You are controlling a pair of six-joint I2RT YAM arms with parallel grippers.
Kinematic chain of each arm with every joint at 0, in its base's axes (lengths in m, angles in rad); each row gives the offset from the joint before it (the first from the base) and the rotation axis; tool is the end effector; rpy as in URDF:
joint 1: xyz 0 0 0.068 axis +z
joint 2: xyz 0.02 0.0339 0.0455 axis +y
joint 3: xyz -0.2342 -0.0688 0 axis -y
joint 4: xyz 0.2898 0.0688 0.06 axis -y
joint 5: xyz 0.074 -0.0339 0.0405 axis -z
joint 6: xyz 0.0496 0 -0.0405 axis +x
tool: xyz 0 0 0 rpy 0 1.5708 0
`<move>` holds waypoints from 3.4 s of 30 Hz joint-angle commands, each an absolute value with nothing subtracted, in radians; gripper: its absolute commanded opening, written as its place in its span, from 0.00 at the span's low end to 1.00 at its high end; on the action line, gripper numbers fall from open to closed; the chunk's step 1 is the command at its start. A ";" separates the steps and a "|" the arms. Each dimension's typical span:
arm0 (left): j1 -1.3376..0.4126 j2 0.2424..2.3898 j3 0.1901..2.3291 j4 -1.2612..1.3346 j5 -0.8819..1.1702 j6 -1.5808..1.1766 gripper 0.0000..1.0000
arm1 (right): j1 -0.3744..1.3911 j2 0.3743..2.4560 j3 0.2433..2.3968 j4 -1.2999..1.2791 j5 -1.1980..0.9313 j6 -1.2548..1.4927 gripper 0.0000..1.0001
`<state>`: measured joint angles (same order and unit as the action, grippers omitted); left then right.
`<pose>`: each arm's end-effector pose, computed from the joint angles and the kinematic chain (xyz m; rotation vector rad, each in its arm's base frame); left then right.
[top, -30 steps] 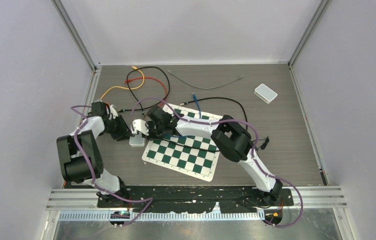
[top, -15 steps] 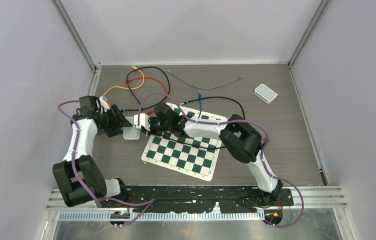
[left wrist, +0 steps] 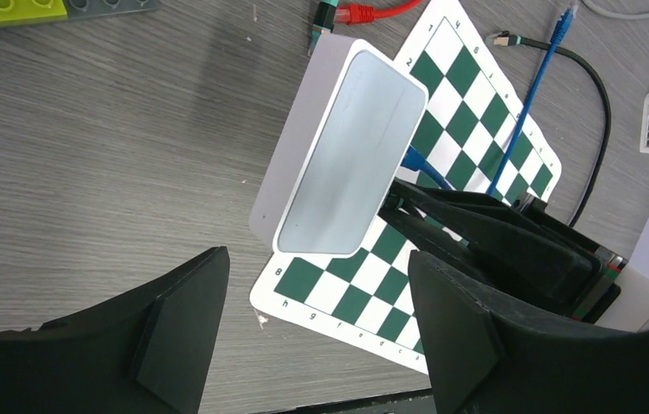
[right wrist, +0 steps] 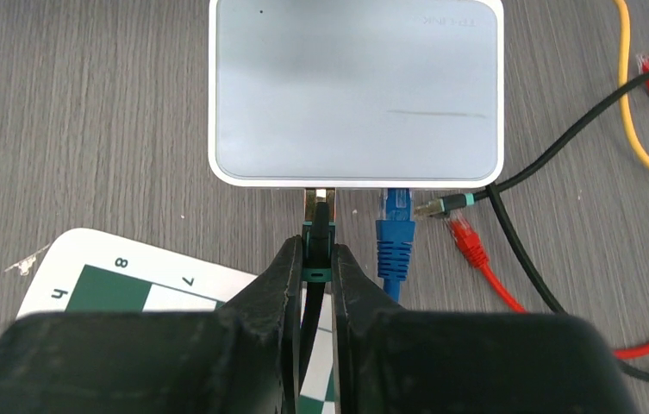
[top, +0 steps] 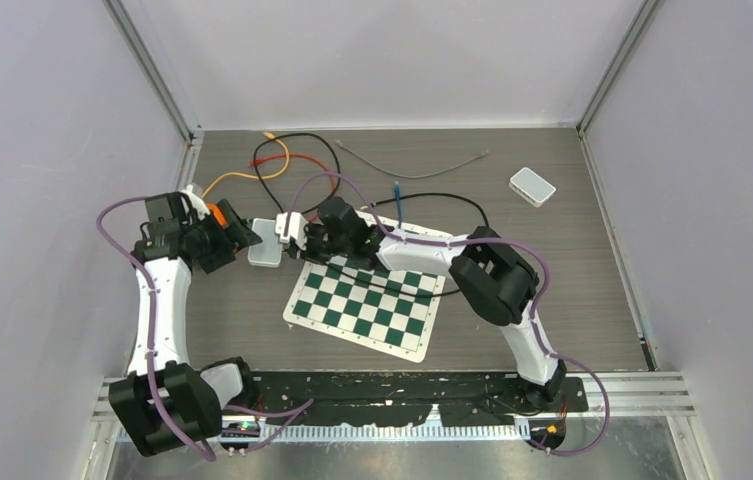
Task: Insert the plug into the switch port
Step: Insert the connector into the switch port, then place the switch port at the center of the board.
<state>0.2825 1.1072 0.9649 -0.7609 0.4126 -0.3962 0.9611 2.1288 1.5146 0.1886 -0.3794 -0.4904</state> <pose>0.2789 0.0602 0.2475 -0.6462 2.3633 -0.5587 0.2854 0.4407 0.1446 -1.5227 1.3406 0.6786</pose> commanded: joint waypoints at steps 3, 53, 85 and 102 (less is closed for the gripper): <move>0.284 1.103 0.967 -0.693 0.509 -0.392 0.81 | 0.947 2.018 1.499 0.281 -0.406 -0.446 0.05; 0.286 1.196 0.969 -0.712 0.528 -0.374 0.32 | 0.956 2.004 1.541 0.266 -0.551 -0.398 0.05; 0.288 1.059 0.948 -0.668 0.123 -0.458 0.76 | 1.065 2.140 1.704 -0.132 -0.217 -0.321 0.46; -0.087 1.321 1.155 -0.638 -0.132 -0.213 0.71 | 1.062 1.326 1.247 -0.092 0.104 0.094 0.53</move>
